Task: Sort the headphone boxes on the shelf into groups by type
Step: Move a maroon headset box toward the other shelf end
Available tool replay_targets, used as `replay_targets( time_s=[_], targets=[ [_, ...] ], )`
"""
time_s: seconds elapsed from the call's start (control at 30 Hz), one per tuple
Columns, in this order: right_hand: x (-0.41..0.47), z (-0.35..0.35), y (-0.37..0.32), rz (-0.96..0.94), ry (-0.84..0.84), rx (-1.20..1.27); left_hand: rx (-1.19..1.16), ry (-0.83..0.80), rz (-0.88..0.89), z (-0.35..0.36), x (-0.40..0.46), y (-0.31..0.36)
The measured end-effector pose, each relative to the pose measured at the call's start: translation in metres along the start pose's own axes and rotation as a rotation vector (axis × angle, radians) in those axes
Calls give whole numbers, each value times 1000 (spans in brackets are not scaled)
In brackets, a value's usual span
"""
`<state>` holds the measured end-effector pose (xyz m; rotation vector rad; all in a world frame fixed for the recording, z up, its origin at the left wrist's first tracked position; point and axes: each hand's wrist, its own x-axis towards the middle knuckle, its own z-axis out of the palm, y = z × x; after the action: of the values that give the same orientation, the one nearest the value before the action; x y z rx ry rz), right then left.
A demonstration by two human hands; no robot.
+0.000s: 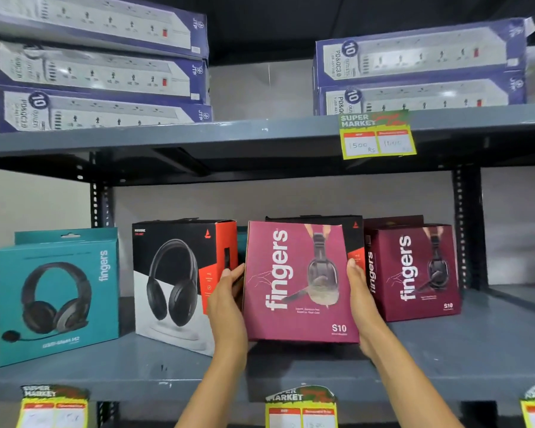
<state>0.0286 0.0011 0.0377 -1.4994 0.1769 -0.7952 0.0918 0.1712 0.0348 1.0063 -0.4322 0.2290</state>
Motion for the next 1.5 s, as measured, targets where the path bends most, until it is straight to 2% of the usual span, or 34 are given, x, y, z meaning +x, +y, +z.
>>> replay_targets(
  time_s=[0.1, 0.27, 0.5, 0.6, 0.8, 1.0, 1.5],
  targets=[
    [-1, 0, -7, 5, -36, 18, -20, 48, -6, -2, 0, -1],
    [2, 0, -13, -33, -46, 39, -28, 25, 10, -1, 0, -1],
    [5, -7, -15, -82, -6, 97, 107, -46, 187, 10, -4, 4],
    [6, -21, -23, -133, 8, 50, 131, -74, 203, 19, -6, 0],
    [15, -62, -25, -200, 54, -45, 74, -177, 104, 53, -22, -21],
    [32, -136, -9, -233, 165, -162, 57, -292, 11, 109, -52, -53],
    [43, -225, 2, -226, 318, -104, 82, -388, -62, 194, -93, -102]
  ],
)
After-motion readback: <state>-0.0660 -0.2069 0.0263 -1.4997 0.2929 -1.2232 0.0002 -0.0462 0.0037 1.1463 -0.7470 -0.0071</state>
